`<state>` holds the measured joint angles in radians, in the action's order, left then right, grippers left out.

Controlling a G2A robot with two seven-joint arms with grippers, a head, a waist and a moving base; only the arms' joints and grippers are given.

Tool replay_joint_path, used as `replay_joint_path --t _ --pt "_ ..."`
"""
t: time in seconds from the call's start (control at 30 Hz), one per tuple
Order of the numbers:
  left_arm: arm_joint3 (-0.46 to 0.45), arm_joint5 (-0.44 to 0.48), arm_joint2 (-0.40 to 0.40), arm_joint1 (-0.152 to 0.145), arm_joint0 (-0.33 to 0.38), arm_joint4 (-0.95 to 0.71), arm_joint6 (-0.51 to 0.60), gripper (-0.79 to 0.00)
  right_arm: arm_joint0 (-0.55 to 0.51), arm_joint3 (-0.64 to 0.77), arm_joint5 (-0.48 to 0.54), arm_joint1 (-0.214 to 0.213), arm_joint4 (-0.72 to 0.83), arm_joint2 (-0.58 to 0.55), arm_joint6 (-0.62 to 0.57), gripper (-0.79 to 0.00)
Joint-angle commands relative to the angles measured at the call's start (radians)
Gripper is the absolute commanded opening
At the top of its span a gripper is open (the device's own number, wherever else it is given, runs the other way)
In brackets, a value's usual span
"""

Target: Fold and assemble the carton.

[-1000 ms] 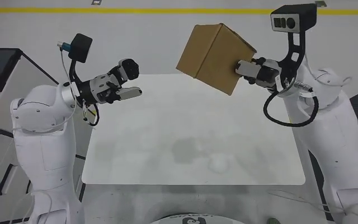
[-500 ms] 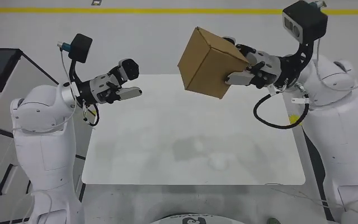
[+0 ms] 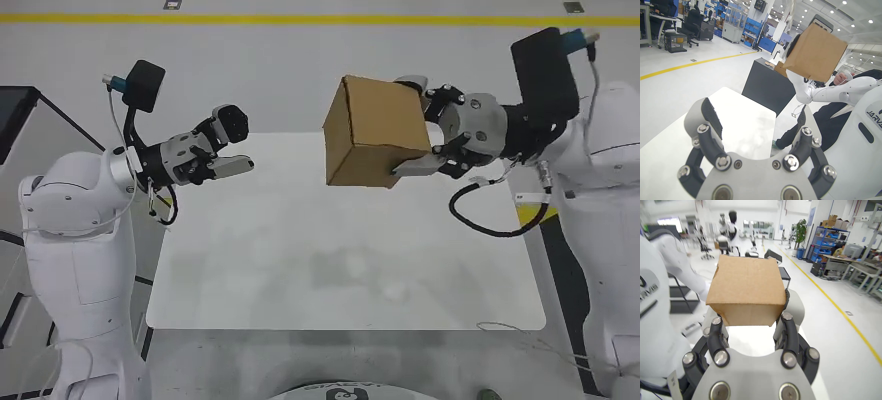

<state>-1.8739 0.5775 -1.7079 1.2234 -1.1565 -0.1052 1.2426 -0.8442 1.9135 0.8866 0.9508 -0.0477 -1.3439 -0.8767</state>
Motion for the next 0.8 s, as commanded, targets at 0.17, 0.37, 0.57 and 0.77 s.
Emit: replay_joint_path --t 0.17,0.37,0.57,0.77 --pt "0.0 0.0 0.0 0.0 0.0 0.0 0.0 0.0 -0.054 0.134 0.126 -0.005 -0.329 -0.132 0.111 -0.785" --pt "0.0 0.0 0.0 0.0 0.0 0.0 0.0 0.0 -0.054 0.134 0.126 -0.005 -0.329 -0.132 0.111 -0.785" --pt "0.0 0.0 0.0 0.0 0.0 0.0 0.0 0.0 0.024 0.306 0.126 -0.016 -0.595 -0.141 0.141 -0.785" --pt "0.0 0.0 0.0 0.0 0.0 0.0 0.0 0.0 0.081 0.404 0.126 -0.059 -1.081 -0.075 0.423 -0.785"
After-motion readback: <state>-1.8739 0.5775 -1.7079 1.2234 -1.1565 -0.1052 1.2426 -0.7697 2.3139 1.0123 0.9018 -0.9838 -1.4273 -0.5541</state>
